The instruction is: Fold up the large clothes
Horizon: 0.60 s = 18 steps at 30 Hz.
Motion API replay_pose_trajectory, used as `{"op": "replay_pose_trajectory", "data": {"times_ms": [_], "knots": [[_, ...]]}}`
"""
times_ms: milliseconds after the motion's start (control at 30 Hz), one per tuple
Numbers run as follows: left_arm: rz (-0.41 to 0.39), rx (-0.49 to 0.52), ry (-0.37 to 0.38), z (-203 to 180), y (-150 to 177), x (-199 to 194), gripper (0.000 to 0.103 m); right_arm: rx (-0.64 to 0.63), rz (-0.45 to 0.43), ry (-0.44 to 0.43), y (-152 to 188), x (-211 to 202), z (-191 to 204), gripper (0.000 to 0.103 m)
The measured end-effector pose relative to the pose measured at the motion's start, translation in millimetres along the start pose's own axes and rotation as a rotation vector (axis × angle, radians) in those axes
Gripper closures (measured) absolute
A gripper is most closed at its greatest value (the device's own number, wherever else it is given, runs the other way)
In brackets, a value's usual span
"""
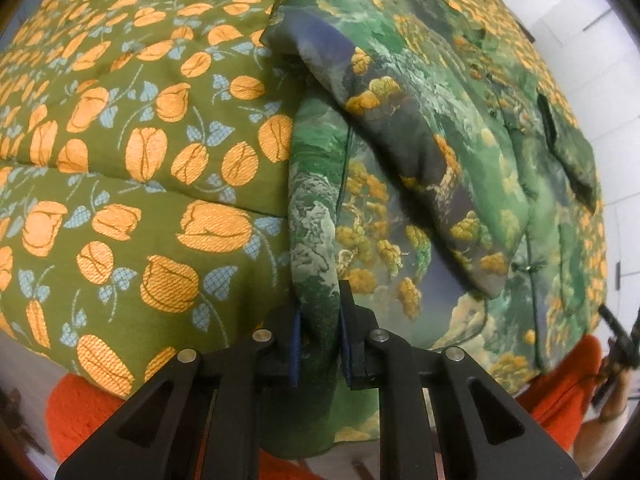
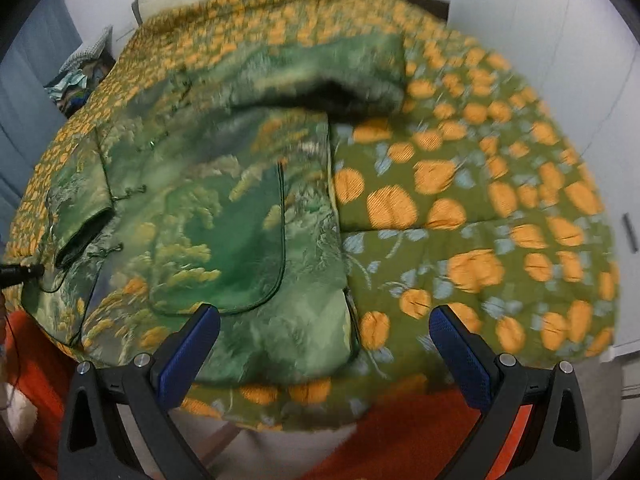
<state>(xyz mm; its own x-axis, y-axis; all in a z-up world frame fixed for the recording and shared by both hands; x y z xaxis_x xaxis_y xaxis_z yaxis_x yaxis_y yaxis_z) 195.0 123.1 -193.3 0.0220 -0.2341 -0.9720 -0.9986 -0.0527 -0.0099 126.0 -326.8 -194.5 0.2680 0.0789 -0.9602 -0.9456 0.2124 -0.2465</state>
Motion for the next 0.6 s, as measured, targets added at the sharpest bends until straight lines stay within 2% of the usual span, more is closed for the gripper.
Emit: {"op": "replay_pose_trajectory", "data": {"times_ms": [100, 167, 200, 233, 333, 433, 600], "knots": [[-0.006, 0.009, -0.005, 0, 0, 2, 0.089, 0.048, 0.061, -0.081, -12, 22, -12, 0.003], [-0.009, 0.012, -0.001, 5, 3, 1, 0.089, 0.076, 0.140, -0.161, -16, 39, -17, 0.016], [-0.009, 0.015, -0.001, 4, 1, 1, 0.089, 0.071, 0.163, -0.183, -16, 44, -17, 0.031], [-0.010, 0.018, -0.003, 5, 2, 1, 0.089, 0.056, 0.182, -0.197, -15, 49, -15, 0.051], [-0.013, 0.029, -0.013, 7, 9, -2, 0.089, 0.005, 0.182, -0.148, -12, 46, -9, 0.081], [-0.011, 0.035, -0.030, 14, 21, -8, 0.089, -0.012, 0.174, -0.132, -7, 32, -4, 0.086], [0.007, 0.021, -0.037, 23, 24, -3, 0.088, -0.034, 0.188, -0.098, 3, 22, 0, 0.087]]}}
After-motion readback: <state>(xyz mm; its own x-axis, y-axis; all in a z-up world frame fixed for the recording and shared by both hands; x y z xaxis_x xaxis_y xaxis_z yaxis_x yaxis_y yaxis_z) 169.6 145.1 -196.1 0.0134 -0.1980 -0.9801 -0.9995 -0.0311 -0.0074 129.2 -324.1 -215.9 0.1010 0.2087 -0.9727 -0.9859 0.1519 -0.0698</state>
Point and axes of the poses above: each gripper's, at about its wrist camera, not at the fingertips, and x roughly the way its jaws point, z to its left, y to its underside, the point moved 2 cm from there along x, roughly the way its jaws point, and after that the axes turned 11 degrees about z, right-handed, at the moved point
